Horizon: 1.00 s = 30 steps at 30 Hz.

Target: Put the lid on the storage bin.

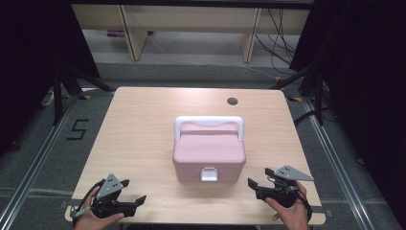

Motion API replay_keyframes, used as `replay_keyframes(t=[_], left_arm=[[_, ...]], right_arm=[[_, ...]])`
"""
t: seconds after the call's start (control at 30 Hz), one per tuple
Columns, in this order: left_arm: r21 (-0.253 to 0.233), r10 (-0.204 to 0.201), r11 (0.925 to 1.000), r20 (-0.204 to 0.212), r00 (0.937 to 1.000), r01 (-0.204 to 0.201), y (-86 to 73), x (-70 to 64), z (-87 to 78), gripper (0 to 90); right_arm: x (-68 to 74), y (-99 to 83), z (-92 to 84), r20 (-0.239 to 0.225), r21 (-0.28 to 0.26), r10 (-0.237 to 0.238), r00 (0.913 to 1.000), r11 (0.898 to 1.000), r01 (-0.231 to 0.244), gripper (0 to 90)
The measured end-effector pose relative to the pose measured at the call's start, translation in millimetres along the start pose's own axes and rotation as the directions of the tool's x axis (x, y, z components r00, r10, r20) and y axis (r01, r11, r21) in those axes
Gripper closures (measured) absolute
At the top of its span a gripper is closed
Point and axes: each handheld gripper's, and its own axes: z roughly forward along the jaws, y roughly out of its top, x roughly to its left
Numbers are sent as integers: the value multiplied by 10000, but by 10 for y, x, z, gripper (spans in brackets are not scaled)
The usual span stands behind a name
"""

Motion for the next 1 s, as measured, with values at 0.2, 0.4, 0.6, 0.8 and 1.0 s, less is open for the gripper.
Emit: replay_keyframes(t=[0.2,0.4,0.6,0.8,1.0], left_arm=[[-11,-29,10000,28,10000,29,-42,-50,5,158],[169,252,9995,42,9997,-252,-69,-54,-3,158],[332,406,9986,112,9991,-409,-101,-80,19,158],[474,468,9978,104,9988,-473,-120,-92,29,158],[552,519,9971,-28,9986,-516,-133,-93,35,158]], right_arm=[[65,-62,-39,-219,22,-116,9997,9999,117,191],[127,-144,-48,-711,53,-221,9972,9997,225,179],[169,-217,-87,-644,224,-177,9978,9996,191,167],[201,-270,-107,-616,605,-425,9972,9971,462,170],[211,-314,-119,-594,887,-537,9968,9943,589,176]])
